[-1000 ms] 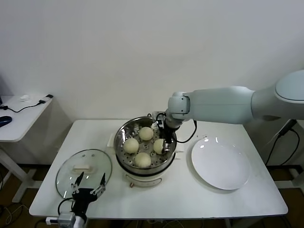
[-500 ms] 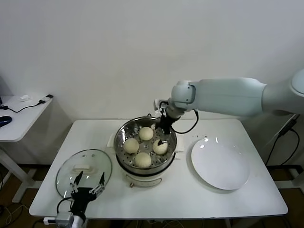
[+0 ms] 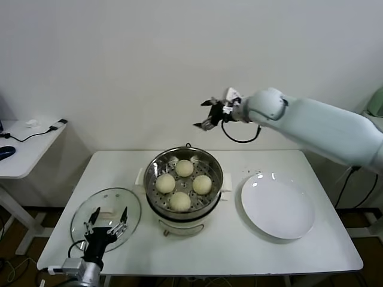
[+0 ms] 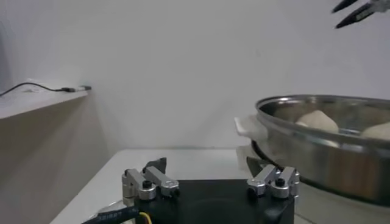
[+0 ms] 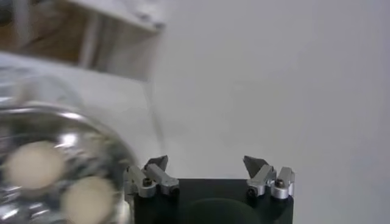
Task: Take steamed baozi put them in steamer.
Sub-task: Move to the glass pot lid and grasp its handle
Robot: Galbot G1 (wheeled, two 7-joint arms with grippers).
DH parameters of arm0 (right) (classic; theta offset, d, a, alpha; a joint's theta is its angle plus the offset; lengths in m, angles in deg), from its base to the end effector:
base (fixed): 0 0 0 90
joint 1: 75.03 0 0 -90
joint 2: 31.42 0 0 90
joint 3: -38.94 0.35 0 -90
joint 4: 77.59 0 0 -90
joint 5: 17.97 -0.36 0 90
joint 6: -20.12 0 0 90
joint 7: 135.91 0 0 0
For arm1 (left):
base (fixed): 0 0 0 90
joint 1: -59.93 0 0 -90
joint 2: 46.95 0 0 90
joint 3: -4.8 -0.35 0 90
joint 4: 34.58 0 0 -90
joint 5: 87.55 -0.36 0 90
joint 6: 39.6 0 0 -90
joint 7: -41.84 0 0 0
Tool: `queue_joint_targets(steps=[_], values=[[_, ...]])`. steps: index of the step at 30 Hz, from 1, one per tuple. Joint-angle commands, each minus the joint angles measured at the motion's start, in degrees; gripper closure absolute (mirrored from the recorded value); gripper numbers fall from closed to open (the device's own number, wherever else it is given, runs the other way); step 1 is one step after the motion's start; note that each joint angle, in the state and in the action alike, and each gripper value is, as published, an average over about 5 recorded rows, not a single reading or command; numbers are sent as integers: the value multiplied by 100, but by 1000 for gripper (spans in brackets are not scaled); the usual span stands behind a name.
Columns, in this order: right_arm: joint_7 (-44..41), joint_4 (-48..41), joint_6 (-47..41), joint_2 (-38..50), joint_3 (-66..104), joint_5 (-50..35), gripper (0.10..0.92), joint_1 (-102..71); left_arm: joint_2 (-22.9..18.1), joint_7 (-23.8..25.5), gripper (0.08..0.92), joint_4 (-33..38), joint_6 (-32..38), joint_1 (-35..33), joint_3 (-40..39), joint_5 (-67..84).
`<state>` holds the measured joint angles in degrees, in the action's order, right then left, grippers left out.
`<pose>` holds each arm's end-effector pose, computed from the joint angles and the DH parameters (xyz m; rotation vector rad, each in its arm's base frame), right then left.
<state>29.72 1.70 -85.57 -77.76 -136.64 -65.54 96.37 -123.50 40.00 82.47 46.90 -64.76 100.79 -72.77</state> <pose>0.5430 -0.0327 -0.0546 1.0784 -2.5692 0.9938 0.1635 0.0759 -0.3241 0.0247 -2.9574 -0.0010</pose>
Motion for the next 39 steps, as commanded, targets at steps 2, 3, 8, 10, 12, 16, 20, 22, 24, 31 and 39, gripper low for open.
queue_joint_targets(steps=[2, 3, 8, 10, 12, 16, 20, 22, 24, 31, 39], values=[[1565, 931, 615, 1817, 5306, 1254, 202, -5113, 435, 154, 177, -136, 348, 277, 55, 246], [1570, 985, 676, 1726, 6011, 1345, 202, -5745, 446, 171, 177, -136, 395, 277, 27, 196], [1493, 1104, 1116, 814, 8495, 1625, 203, -8234, 452, 216, 177, -175, 666, 272, -55, -240], [1447, 1148, 1400, 362, 9020, 1643, 202, -8830, 461, 209, 177, -232, 821, 272, -60, -423], [1412, 1202, 1699, -123, 9336, 1657, 202, -9304, 464, 153, 177, -289, 958, 279, -55, -522], [1334, 1255, 2301, -986, 9508, 1822, 203, -9963, 476, -86, 177, -330, 1029, 271, -18, -605], [1209, 1182, 2973, -1702, 9411, 2177, 203, -10360, 474, -169, 177, -346, 1025, 263, 42, -646], [1197, 1157, 3295, -2014, 9324, 2307, 202, -10505, 471, -140, 177, -371, 1033, 254, 50, -620], [1207, 1158, 3468, -2253, 9233, 2384, 203, -10598, 453, -106, 177, -416, 1046, 244, 37, -585], [1293, 1063, 3291, -2586, 8815, 2587, 202, -10658, 330, -209, 177, -734, 1123, 290, 76, -1373], [1309, 1092, 3049, -2648, 8666, 2761, 203, -10459, 556, -836, 177, -1154, 1588, 224, 289, -4216]])
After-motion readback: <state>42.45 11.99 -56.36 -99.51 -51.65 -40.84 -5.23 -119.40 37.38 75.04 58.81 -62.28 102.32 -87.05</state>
